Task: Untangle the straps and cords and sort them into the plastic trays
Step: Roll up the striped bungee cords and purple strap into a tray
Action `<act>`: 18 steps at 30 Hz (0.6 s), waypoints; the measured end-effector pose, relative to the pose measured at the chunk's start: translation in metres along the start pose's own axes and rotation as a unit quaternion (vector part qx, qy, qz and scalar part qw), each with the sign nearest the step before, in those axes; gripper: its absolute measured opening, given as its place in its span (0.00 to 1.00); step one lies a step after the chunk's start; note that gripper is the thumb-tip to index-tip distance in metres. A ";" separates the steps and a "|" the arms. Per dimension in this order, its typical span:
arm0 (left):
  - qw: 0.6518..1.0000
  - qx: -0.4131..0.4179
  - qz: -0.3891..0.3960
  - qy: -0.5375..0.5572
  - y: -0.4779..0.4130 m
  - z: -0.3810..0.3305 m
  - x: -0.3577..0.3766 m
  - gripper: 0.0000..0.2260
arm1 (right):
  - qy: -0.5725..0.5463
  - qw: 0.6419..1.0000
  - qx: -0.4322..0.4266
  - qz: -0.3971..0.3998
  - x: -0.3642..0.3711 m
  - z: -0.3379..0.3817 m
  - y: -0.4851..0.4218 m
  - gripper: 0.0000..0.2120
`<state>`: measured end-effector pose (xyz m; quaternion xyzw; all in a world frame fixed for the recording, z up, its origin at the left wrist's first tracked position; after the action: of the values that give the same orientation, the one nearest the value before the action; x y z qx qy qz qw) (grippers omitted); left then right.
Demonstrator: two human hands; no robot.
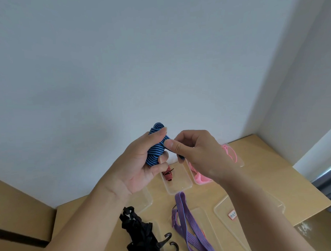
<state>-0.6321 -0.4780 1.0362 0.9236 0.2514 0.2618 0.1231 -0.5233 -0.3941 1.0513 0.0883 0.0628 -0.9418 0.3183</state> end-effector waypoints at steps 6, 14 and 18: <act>0.993 0.072 -0.066 -0.073 -0.001 0.000 -0.006 0.20 | 0.080 0.995 -0.016 -0.052 -0.002 -0.008 -0.001 0.17; 0.949 0.158 -0.176 -0.208 0.000 -0.002 -0.010 0.17 | 0.161 0.979 -0.085 -0.090 0.015 -0.001 0.007 0.11; 0.967 0.110 -0.200 -0.113 -0.002 -0.003 -0.015 0.15 | 0.137 0.983 -0.106 -0.062 0.013 0.003 0.008 0.12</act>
<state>-0.6453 -0.4845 1.0315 0.8860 0.4426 0.0966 0.0987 -0.5295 -0.4085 1.0509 0.1778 0.2104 -0.9268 0.2552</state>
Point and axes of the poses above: each hand's wrist, its own y-axis away from the middle knuckle, its own x-axis out of the palm, z = x × y, the point moved 6 cm from there along -y, towards the middle knuckle, and after that the axes turned 12 degrees about -z, right-handed, at the moved point
